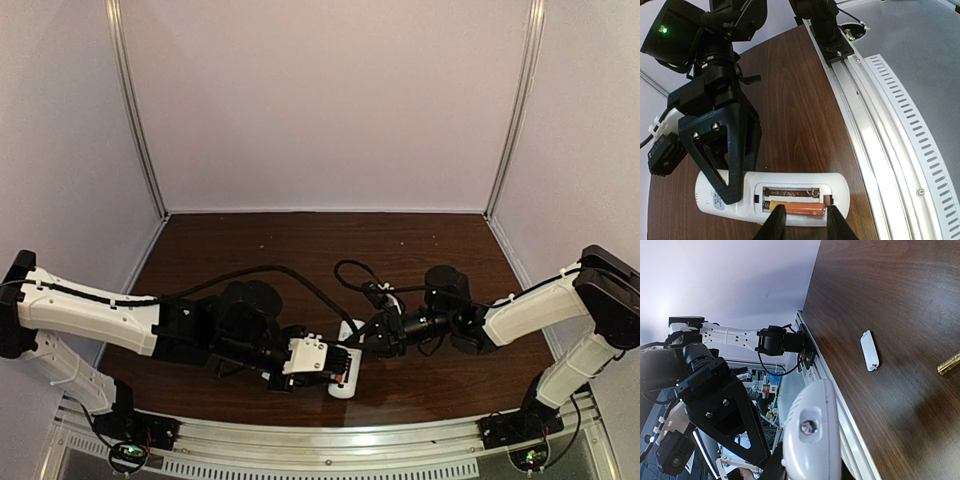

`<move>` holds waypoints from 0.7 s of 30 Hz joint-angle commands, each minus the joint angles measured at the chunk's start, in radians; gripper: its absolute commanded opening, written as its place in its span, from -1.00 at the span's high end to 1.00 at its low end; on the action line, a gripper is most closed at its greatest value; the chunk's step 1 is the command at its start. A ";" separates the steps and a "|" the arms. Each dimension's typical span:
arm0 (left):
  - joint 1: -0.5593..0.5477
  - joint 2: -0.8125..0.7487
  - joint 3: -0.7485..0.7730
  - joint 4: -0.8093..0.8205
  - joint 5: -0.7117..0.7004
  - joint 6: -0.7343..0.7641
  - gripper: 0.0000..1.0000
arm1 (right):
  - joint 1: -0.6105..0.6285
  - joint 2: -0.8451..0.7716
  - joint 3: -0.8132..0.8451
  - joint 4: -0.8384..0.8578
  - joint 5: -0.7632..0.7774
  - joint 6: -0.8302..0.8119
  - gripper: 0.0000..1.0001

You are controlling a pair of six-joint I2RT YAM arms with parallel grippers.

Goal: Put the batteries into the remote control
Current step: Load the battery into the battery compartment.

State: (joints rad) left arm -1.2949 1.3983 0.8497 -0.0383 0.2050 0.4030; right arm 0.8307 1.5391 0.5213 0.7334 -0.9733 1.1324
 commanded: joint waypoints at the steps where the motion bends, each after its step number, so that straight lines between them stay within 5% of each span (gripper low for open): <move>1: -0.010 0.018 0.033 -0.010 0.005 0.028 0.40 | 0.011 0.015 0.024 0.037 -0.022 0.011 1.00; 21: -0.013 0.065 0.051 -0.012 0.034 0.011 0.46 | 0.015 0.022 0.023 0.060 -0.025 0.019 1.00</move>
State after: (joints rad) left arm -1.3045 1.4490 0.8738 -0.0631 0.2287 0.4213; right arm 0.8356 1.5528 0.5213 0.7528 -0.9878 1.1519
